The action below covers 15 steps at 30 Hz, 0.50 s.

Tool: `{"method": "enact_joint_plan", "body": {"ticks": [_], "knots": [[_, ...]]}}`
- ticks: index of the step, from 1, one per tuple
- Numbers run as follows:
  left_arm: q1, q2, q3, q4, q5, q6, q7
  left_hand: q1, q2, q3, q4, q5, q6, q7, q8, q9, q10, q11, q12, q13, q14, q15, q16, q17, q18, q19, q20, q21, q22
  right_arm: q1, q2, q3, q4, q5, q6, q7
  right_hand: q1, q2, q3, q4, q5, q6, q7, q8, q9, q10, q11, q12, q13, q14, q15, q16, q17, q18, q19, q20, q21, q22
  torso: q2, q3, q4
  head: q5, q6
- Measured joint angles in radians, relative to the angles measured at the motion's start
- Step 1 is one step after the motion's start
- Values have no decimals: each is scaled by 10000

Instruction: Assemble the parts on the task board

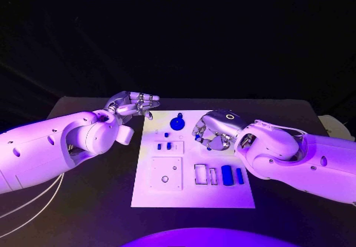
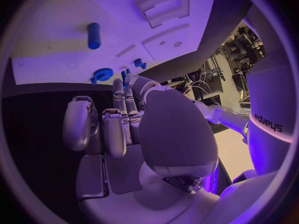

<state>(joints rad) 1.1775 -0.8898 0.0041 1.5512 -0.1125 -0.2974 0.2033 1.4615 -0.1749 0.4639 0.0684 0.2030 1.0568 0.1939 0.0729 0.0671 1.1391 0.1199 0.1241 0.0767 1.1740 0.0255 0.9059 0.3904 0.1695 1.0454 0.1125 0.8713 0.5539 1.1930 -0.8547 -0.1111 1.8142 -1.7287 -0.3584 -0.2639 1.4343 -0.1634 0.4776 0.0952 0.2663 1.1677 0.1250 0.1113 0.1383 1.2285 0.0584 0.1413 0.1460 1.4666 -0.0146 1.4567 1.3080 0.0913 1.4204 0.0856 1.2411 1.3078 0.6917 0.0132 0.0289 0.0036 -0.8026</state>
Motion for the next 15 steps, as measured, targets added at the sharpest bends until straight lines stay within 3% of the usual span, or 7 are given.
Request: {"method": "enact_joint_plan", "body": {"ticks": [11,15], "knots": [[-2,167,-7,-10,2,13,12,0,0,0,0,0,1,-1,0,0,0,0,0,0,0,0,0,1,-2,0,0,0,0,-575,965,-68,-301,94,-16,211,-15,15,28,-28,-19,-17,-16,34,8,15,17,-37,-17,0,0,0,-1,0,-1,0,0,-1,-8,-26,35,580,-182],[-1,199,-8,-2,3,20,14,0,0,0,0,0,1,-1,0,0,0,0,0,1,0,0,0,1,-2,0,0,0,1,-739,1151,-86,-484,149,8,281,-42,41,28,-28,-19,-19,-15,34,4,16,17,-39,-18,0,0,0,-2,0,-1,0,0,-2,0,-26,39,689,-209]]}}
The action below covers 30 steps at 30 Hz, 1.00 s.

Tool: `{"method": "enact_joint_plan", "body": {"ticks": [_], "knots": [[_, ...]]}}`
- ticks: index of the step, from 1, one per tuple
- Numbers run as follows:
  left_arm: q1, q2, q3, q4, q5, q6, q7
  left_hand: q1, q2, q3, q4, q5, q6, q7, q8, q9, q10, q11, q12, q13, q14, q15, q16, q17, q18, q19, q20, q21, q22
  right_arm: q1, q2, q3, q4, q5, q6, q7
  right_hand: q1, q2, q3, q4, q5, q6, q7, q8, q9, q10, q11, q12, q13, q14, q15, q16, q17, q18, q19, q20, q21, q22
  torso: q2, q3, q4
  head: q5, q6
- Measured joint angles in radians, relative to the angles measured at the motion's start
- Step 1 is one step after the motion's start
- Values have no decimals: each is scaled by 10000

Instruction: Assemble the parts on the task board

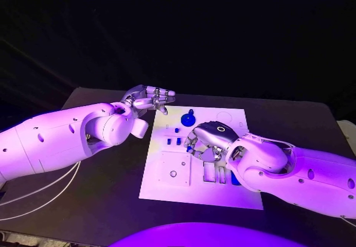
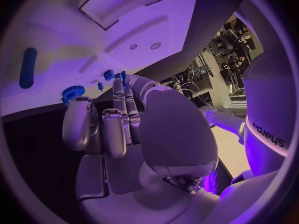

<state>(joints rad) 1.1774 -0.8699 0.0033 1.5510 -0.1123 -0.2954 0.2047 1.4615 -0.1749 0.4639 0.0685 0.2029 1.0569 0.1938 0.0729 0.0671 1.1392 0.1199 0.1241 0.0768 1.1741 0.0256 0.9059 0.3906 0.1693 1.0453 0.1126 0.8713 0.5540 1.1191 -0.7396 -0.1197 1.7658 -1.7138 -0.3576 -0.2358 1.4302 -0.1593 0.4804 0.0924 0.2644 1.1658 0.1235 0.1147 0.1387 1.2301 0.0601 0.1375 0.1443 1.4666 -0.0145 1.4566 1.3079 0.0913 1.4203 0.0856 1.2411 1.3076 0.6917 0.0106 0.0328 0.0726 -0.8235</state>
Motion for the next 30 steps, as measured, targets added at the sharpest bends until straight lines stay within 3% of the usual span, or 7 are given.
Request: {"method": "enact_joint_plan", "body": {"ticks": [6,13,30], "knots": [[1,32,-2,2,1,8,0,0,0,0,0,0,0,-1,0,0,0,0,41,0,0,0,0,0,0,0,0,0,0,-263,242,-40,-210,67,61,86,-67,-17,0,0,49,-2,1,-1,7,1,1,0,-1,0,0,0,-1,1,0,0,0,0,6,6,0,210,-93],[1,59,-2,-1,1,33,0,0,0,0,0,0,1,-1,0,0,0,0,41,1,0,1,0,0,0,0,0,0,0,-363,353,-48,-343,90,163,144,-67,-18,-1,1,106,-5,2,-4,18,1,2,0,-1,0,0,0,-1,1,-1,0,0,-2,7,12,-6,400,-247],[1,81,-2,-6,2,86,-11,0,0,0,1,0,1,-1,0,0,1,0,41,1,0,1,0,-7,-2,0,0,0,0,-425,451,-108,-399,110,434,189,-108,22,-30,-26,105,17,-6,-33,19,8,9,-1,-4,0,1,-1,-3,2,-1,0,0,5,6,3,-2,500,-385]]}}
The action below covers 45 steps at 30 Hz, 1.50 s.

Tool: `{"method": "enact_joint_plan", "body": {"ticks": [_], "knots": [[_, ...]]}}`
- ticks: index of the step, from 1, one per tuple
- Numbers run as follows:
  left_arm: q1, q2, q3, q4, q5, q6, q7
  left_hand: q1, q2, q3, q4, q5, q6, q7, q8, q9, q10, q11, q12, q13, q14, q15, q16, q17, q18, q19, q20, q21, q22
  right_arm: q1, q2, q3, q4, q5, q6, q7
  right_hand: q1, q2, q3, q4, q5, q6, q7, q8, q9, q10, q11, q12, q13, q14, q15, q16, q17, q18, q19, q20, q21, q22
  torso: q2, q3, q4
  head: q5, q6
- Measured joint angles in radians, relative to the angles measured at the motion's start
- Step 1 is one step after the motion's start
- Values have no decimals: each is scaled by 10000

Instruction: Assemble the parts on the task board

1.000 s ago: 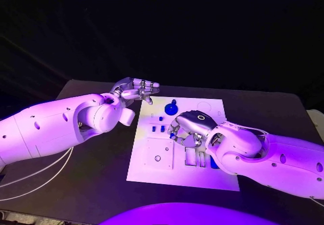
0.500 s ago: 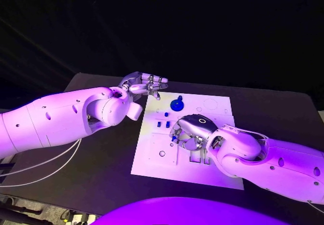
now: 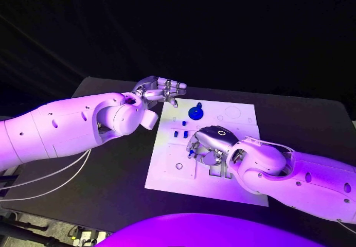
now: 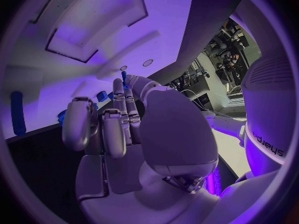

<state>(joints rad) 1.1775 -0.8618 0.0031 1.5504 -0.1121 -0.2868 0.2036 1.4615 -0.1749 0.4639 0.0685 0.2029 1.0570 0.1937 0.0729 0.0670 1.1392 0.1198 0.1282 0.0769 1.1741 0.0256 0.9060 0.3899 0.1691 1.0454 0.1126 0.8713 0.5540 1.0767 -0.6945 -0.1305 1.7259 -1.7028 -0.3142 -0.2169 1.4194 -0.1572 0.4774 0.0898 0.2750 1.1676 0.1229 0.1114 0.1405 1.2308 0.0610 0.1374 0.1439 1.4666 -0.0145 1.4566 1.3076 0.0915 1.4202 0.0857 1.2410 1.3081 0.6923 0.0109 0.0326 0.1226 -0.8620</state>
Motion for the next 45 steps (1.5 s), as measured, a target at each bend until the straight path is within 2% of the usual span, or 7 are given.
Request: {"method": "enact_joint_plan", "body": {"ticks": [17,35,39,42,45], "knots": [[0,-11,0,2,0,46,-15,0,0,-28,-28,0,0,0,0,0,0,0,-1,0,0,0,0,2,0,0,0,0,0,-52,98,-13,-153,-34,125,7,-10,-13,-1,1,39,17,9,30,6,9,9,0,0,0,0,0,-1,0,0,0,0,-2,-1,-1,1,44,-70],[1,-28,-1,13,0,87,-52,0,0,-28,-28,0,0,-1,0,0,0,0,-2,1,0,0,0,3,-2,0,0,0,1,-156,280,-21,-303,-126,303,-45,-82,-22,-45,-42,32,11,7,30,36,17,17,-42,-15,0,0,0,-2,0,0,0,0,-4,-2,-4,0,17,-102],[1,-29,-1,17,0,95,-60,0,0,-28,-28,0,0,-1,0,0,0,0,-2,1,-19,19,0,-2,-2,0,0,0,1,-176,323,-18,-319,-166,336,-59,-236,30,-99,-97,-256,-15,6,25,36,17,18,-125,-48,0,0,0,-2,1,-1,0,-49,-5,-2,-5,1,2,-102],[1,-29,-1,19,0,99,-66,0,0,-28,-28,0,1,-1,0,0,0,0,-2,0,-31,32,0,-12,-14,0,0,0,0,-182,324,-17,-320,-189,336,-75,-423,-76,-122,-99,-312,-249,149,-139,11,-156,115,-258,-62,0,0,0,-2,0,-9,8,-159,-5,-4,-6,1,-12,-92],[1,-32,-1,19,-3,100,-70,0,0,-28,-28,0,0,-1,0,0,0,0,-2,0,-31,32,0,-11,-19,0,0,0,0,-192,278,-19,-300,-208,305,-95,-710,-313,-316,-53,-208,-868,270,-449,-171,-658,221,-502,-203,-2,179,-1,-3,2,-128,128,-373,-5,-11,-7,1,-26,-86]]}}
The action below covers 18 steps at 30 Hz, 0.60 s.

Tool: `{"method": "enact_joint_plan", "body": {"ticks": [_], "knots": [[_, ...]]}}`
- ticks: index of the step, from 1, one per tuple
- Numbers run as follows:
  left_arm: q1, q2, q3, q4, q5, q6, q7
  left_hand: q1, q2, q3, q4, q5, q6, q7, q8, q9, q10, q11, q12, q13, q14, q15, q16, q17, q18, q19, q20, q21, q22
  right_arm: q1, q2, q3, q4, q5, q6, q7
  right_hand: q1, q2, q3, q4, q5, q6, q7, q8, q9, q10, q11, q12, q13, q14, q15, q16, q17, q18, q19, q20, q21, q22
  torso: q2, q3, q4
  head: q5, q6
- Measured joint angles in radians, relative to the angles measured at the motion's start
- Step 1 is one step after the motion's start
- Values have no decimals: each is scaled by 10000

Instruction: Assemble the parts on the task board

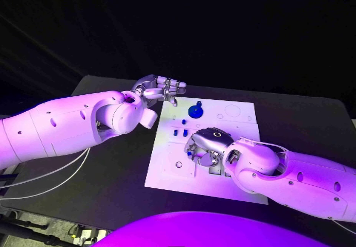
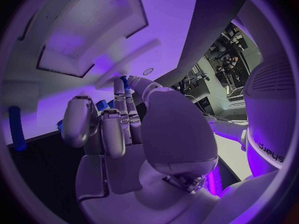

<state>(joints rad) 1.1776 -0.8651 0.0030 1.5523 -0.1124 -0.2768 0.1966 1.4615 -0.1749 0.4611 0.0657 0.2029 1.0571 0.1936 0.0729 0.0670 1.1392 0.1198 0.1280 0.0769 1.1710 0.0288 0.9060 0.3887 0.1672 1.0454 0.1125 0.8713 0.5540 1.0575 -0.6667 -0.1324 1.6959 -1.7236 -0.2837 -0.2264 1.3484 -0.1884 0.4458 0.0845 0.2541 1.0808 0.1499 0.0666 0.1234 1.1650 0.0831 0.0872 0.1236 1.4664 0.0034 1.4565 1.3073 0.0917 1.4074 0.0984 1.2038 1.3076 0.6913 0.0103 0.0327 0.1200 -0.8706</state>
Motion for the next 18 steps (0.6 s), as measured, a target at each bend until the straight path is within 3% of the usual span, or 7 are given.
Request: {"method": "enact_joint_plan", "body": {"ticks": [3,11,18], "knots": [[1,-4,0,-1,-7,0,-2,0,0,0,0,0,0,0,0,0,-25,-24,0,0,0,0,0,0,-32,0,0,0,1,-11,-80,-9,49,-23,-71,-16,-108,-109,-158,-26,0,-395,-32,-25,-108,-323,85,-139,-168,0,0,0,0,0,-54,54,-93,0,-3,2,-2,-5,9],[1,-22,0,-17,-14,-9,-5,0,0,0,0,0,0,0,0,0,-35,-35,1,0,-1,0,0,1,77,0,0,0,1,21,-706,-9,527,-97,-298,-181,-141,-144,-298,-54,-1,-446,-73,-25,-131,-424,92,-22,-106,0,0,0,8,0,-54,54,-151,-1,-9,6,-6,-43,67],[-1,-34,0,-57,-16,-18,6,0,0,0,0,0,0,0,0,0,-36,-35,38,0,0,1,0,2,77,0,0,0,1,515,-1511,143,1038,-11,-497,-275,-192,-92,-470,-40,-66,-429,-162,27,-131,-460,55,94,-107,0,0,0,8,1,-54,53,-227,-2,-22,7,-27,-187,177]]}}
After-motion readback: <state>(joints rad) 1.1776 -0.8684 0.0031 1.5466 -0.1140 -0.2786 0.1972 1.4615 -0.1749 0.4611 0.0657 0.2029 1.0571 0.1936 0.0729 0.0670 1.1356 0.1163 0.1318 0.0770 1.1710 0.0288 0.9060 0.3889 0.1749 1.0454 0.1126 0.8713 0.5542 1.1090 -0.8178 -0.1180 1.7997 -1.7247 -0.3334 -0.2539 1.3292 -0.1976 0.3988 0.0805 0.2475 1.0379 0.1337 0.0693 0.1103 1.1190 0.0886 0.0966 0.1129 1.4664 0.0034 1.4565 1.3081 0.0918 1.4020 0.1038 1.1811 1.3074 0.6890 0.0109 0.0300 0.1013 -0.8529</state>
